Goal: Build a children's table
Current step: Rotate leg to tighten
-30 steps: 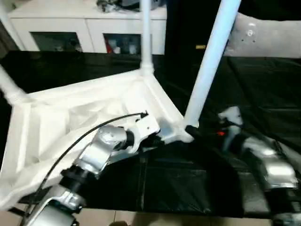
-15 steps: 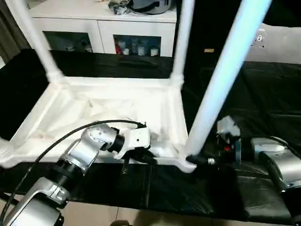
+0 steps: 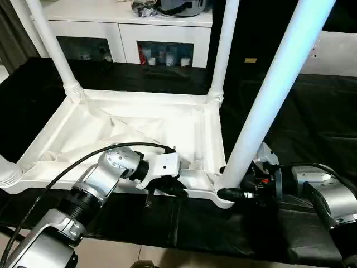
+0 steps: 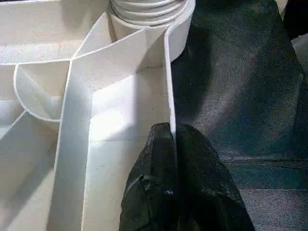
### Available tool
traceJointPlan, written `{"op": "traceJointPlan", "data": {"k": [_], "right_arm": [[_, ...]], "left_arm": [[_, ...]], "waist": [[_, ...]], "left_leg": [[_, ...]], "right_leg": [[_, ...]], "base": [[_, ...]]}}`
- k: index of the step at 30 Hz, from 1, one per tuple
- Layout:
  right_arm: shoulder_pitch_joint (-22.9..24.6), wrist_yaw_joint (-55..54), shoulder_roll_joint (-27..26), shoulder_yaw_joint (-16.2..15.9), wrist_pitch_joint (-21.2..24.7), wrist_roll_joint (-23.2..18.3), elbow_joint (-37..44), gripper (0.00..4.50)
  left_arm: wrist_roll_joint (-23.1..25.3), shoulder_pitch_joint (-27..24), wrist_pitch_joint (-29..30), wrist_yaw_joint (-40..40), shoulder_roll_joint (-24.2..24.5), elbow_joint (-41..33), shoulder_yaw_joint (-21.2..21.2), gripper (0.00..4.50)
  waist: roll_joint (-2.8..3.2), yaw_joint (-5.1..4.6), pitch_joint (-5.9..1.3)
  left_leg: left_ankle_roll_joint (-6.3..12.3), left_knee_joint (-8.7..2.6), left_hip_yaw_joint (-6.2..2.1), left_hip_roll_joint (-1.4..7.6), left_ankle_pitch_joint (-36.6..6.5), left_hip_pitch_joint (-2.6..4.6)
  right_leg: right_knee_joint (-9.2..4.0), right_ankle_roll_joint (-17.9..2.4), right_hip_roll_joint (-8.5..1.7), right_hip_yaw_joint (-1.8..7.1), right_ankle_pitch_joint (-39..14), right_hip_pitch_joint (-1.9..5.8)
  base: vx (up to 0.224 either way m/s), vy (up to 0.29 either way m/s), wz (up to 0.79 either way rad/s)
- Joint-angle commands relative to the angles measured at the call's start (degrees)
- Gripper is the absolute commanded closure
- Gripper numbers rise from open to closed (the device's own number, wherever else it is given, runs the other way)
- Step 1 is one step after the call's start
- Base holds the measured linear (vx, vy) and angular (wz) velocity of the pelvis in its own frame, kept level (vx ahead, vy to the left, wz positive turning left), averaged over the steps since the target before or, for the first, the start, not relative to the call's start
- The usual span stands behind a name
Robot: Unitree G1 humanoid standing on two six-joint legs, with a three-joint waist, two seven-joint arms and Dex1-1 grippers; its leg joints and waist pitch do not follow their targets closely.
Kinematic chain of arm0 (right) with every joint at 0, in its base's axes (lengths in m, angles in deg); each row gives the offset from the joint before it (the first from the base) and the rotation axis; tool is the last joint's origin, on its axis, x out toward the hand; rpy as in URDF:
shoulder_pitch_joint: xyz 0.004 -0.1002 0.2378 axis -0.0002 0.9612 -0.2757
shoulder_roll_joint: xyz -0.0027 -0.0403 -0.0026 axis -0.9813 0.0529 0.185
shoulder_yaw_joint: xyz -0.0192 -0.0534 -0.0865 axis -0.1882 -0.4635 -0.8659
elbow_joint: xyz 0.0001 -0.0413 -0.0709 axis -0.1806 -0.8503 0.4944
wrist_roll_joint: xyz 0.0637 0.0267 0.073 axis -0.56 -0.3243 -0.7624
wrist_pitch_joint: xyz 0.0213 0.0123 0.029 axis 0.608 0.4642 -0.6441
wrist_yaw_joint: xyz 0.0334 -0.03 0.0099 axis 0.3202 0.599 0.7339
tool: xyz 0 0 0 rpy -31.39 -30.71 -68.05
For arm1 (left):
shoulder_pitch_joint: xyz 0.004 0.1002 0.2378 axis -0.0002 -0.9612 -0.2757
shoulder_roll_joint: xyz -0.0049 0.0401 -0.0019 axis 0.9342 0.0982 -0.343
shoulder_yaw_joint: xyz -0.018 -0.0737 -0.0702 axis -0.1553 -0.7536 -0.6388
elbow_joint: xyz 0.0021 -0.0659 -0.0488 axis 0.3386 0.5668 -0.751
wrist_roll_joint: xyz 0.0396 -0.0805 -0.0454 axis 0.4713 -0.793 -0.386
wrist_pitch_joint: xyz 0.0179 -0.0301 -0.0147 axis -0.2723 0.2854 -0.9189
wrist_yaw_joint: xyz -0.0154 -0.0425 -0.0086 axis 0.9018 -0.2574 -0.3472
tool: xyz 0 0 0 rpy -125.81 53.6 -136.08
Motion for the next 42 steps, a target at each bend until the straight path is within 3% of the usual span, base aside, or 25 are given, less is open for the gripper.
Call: {"op": "traceJointPlan", "data": {"k": [1, 7, 10, 11, 13, 14, 15, 16, 19, 23, 25, 27, 29, 31, 32, 33, 38, 41, 42], "right_arm": [[0.54, 0.51, 0.28, -0.67, 0.38, -0.48, 1.71, 1.18], [2.30, -1.20, -1.06, -0.21, 3.74, -1.85, 3.49, 1.69], [2.06, -12.06, -5.64, 2.13, 9.83, -1.62, 3.15, 1.78], [1.74, -14.14, -6.50, 2.52, 10.02, -1.09, 2.60, 1.78], [0.65, -18.83, -9.08, 4.12, 9.76, -0.78, 0.55, 1.80], [-0.27, -22.76, -11.41, 5.60, 9.88, -0.97, -1.09, 1.81], [-1.47, -27.77, -14.45, 7.29, 9.73, -1.15, -3.29, 1.81], [-2.20, -31.13, -16.47, 8.42, 9.82, -1.24, -4.54, 1.81], [-4.00, -39.46, -20.85, 10.30, 8.52, -0.17, -7.93, 1.82], [-5.85, -51.73, -26.25, 13.08, 5.89, 1.89, -13.28, 1.83], [-5.81, -52.32, -26.32, 13.06, 4.59, 2.53, -13.86, 1.83], [-5.61, -52.08, -26.51, 14.00, 2.21, 3.16, -14.46, 1.13], [-4.83, -49.61, -25.82, 15.20, 0.66, 1.94, -13.54, 1.13], [-4.00, -46.75, -24.43, 15.66, -0.33, 0.84, -11.94, 0.75], [-3.96, -46.56, -24.33, 15.67, -0.45, 0.84, -11.86, 0.75], [-2.58, -40.75, -20.73, 14.95, -2.68, 0.60, -9.52, 0.69], [-0.44, -29.66, -13.90, 13.49, -3.41, -0.87, -5.51, 0.23], [0.27, -22.96, -9.91, 12.79, -3.01, -1.54, -3.69, 0.08], [0.52, -18.03, -6.81, 11.79, -2.44, -1.94, -2.23, 0.03]], "left_arm": [[1.02, 0.15, -0.19, -2.41, -0.16, 0.32, 2.45, 4.50], [-1.43, -1.62, 4.01, -0.81, -1.23, -1.71, 0.39, 4.50], [-3.13, -4.43, 13.11, 7.48, -4.18, -5.85, -3.33, 4.50], [-3.10, -4.63, 14.07, 8.70, -4.63, -6.13, -3.74, 4.50], [-3.20, -4.88, 16.22, 12.02, -6.19, -6.57, -5.03, 4.50], [-3.37, -4.96, 17.76, 14.85, -7.64, -6.87, -6.11, 4.50], [-3.08, -4.81, 19.46, 18.90, -9.68, -6.97, -7.35, 4.50], [-2.78, -4.75, 20.82, 21.57, -11.06, -7.24, -8.21, 4.50], [-1.15, -3.86, 22.97, 27.98, -14.44, -6.78, -9.49, 4.50], [1.35, -1.62, 24.57, 36.23, -18.59, -5.06, -9.82, 4.50], [1.56, -1.51, 24.32, 35.92, -18.71, -5.23, -9.29, 4.50], [1.87, -1.73, 24.41, 35.37, -18.83, -6.13, -8.66, 4.50], [1.86, -2.08, 23.42, 34.23, -18.18, -6.46, -8.31, 4.50], [1.77, -2.43, 21.83, 32.94, -16.98, -6.26, -7.83, 4.50], [1.79, -2.45, 21.71, 32.86, -16.91, -6.22, -7.80, 4.50], [2.17, -2.72, 19.62, 30.47, -14.93, -5.20, -6.95, 4.50], [2.04, -2.76, 16.40, 25.18, -11.71, -3.66, -5.52, 4.50], [2.26, -2.75, 13.74, 20.71, -9.17, -2.96, -3.91, 4.50], [2.37, -2.66, 10.26, 16.52, -7.00, -2.29, -2.54, 4.50]], "waist": [[-0.48, -0.25, -3.67], [-0.35, -0.20, -3.63], [-0.18, -0.59, -3.61], [-0.18, -0.94, -3.19], [-0.19, -1.56, -3.13], [-0.29, -2.14, -2.78], [-0.79, -2.81, -2.67], [-0.53, -3.60, -2.60], [-0.84, -4.63, -2.71], [-0.47, -5.06, -2.81], [-0.46, -4.92, -3.16], [-0.15, -4.86, -3.32], [-0.11, -4.57, -3.55], [-0.11, -4.24, -3.90], [-0.13, -4.27, -3.88], [0.32, -4.14, -3.83], [0.05, -3.54, -3.87], [-0.03, -3.39, -3.61], [-0.02, -3.22, -3.63]], "left_leg": [[6.21, -3.48, -1.50, 5.17, 0.45, -0.15], [6.12, -3.54, -1.59, 5.37, 0.54, -0.13], [5.39, -3.70, -1.68, 5.60, -0.15, -0.11], [4.74, -3.91, -1.63, 5.22, -1.46, -0.09], [3.20, -4.06, -1.43, 4.64, -3.64, 0.00], [2.70, -4.16, -1.33, 4.22, -5.27, 0.09], [2.17, -4.26, -1.30, 4.10, -5.96, 0.04], [1.47, -4.30, -1.38, 4.01, -6.68, 0.24], [2.09, -4.31, -1.35, 3.91, -6.06, 0.16], [2.50, -4.42, -1.21, 3.95, -5.04, 0.51], [2.85, -4.41, -1.32, 4.20, -3.89, 0.39], [4.15, -4.33, -1.36, 4.65, -2.02, 0.19], [4.91, -4.19, -1.29, 4.61, -0.77, 0.10], [6.67, -3.81, -1.29, 4.65, 2.16, -0.21], [7.20, -3.76, -1.28, 4.66, 2.55, -0.31], [7.91, -3.65, -1.25, 4.57, 2.63, -0.37], [9.91, -3.26, -1.15, 4.41, 2.96, -0.68], [9.09, -3.50, -1.09, 4.47, 1.02, -0.47], [8.82, -3.51, -1.05, 4.59, 0.69, -0.32]], "right_leg": [[-4.15, -5.13, -7.08, 4.84, -10.50, 3.45], [-4.10, -5.56, -7.20, 4.85, -9.81, 3.43], [-4.06, -6.01, -7.29, 4.87, -10.23, 3.49], [-4.78, -5.61, -7.15, 4.67, -13.39, 3.33], [-5.39, -4.35, -7.16, 4.57, -18.53, 3.47], [-6.22, -3.02, -7.01, 4.21, -22.31, 3.54], [-6.62, -1.79, -6.96, 3.99, -24.76, 3.61], [-6.90, -1.19, -6.96, 3.75, -26.73, 3.50], [-7.14, -0.35, -6.77, 3.76, -25.77, 3.55], [-7.02, -1.26, -6.71, 4.03, -23.88, 3.14], [-6.45, -2.14, -6.90, 4.27, -20.38, 3.53], [-5.54, -4.40, -6.94, 4.63, -13.94, 3.50], [-4.99, -5.63, -7.10, 4.77, -10.64, 3.78], [-4.17, -6.74, -7.05, 4.82, -4.83, 3.86], [-4.02, -6.99, -7.07, 4.81, -4.20, 3.90], [-4.12, -7.04, -7.07, 4.70, -4.58, 3.80], [-4.33, -5.44, -6.76, 4.45, -5.78, 3.84], [-4.97, -4.19, -6.67, 4.30, -10.85, 3.64], [-4.97, -3.93, -6.58, 4.40, -11.80, 3.50]], "base": [[0.000, 0.000, 0.00], [0.000, 0.000, 0.00], [0.000, 0.000, 0.00], [0.000, 0.000, 0.00], [0.000, 0.000, 0.00], [-0.054, 0.003, -0.08], [0.000, 0.000, 0.00], [0.000, 0.000, 0.00], [0.000, 0.000, 0.00], [0.000, 0.000, 0.00], [0.000, 0.000, 0.00], [0.000, 0.000, 0.00], [0.000, 0.000, 0.00], [0.000, 0.000, 0.00], [0.000, 0.000, 0.00], [0.000, 0.000, 0.00], [0.000, 0.000, 0.00], [0.000, 0.000, 0.00], [0.000, 0.000, 0.00]]}}
